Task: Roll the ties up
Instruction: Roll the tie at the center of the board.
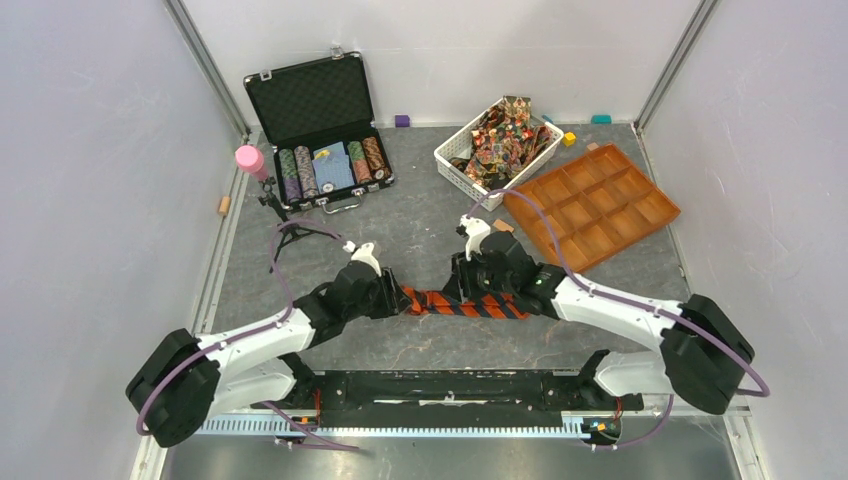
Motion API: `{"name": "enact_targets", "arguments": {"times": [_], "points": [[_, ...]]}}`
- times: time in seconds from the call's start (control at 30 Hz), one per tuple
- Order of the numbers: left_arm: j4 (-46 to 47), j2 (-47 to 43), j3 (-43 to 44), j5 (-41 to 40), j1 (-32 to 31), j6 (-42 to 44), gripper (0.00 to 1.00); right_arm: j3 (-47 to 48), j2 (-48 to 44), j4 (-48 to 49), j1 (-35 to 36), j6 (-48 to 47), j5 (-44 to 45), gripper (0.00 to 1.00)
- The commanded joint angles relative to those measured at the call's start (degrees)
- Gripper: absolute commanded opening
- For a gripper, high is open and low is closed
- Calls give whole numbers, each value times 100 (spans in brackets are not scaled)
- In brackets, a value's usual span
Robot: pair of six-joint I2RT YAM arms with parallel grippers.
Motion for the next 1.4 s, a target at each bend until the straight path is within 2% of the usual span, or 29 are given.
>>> {"name": "enact_targets", "arguments": {"times": [0.0,0.47,0.83,1.37], "points": [[-1074,-79,625,-691,-80,462,49,-77,-459,-574,-25,-358,619,37],[-3076,924,2189,-2259,-655,1054,49,-451,-1400,-1048,-33,-338,978,37],[-3861,1790,2919,-3305,-1102,1173,49,-472,-2040,-1446,-34,-356,1357,37],[-5297,3978,4367,-5010,-2126,990,47,-551,-2711,-1807,-29,-250,1644,37]]}}
